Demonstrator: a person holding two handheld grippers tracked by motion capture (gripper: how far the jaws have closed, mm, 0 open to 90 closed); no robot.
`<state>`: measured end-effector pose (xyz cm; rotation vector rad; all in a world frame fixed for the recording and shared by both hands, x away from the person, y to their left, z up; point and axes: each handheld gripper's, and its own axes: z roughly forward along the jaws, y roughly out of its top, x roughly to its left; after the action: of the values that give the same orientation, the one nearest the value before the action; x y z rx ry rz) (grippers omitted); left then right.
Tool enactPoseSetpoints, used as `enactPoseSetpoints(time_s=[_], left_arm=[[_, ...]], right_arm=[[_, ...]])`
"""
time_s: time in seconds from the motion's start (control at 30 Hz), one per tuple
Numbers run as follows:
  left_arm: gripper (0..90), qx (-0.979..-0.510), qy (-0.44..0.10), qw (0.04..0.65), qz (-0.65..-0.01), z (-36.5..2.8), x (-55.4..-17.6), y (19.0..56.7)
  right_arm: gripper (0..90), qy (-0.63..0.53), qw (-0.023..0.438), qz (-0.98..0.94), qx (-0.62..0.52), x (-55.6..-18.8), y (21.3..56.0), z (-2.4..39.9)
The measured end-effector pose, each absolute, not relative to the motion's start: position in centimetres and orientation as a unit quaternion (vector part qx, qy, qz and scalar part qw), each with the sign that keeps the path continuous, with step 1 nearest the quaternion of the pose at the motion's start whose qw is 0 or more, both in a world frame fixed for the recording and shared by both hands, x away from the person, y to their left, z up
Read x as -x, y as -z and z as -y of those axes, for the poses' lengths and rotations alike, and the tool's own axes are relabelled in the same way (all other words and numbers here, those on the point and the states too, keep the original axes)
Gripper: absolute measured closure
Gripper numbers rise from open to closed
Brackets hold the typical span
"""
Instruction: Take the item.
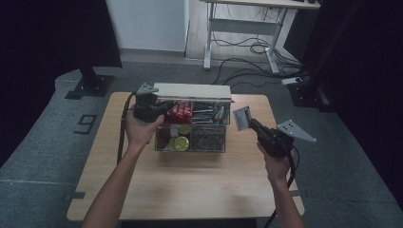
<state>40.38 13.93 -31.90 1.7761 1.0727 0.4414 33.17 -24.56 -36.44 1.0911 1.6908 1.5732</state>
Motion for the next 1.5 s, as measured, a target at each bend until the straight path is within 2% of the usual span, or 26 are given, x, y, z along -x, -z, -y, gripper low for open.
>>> enactPoseSetpoints(time_s=[1.03, 1.5], left_arm=[[89.9, -0.735, -0.178, 0.484, -0.441, -13.6, -40.3, 32.2], [89.9, -0.735, -0.179, 0.484, -0.440, -13.6, -40.3, 32.3]], right_arm=[[89.5, -0.560, 0.284, -0.641, -0.442, -33.6, 39.5, 26.5], [89.5, -0.540, 0.276, -0.644, -0.466, -34.2, 42.1, 27.5]])
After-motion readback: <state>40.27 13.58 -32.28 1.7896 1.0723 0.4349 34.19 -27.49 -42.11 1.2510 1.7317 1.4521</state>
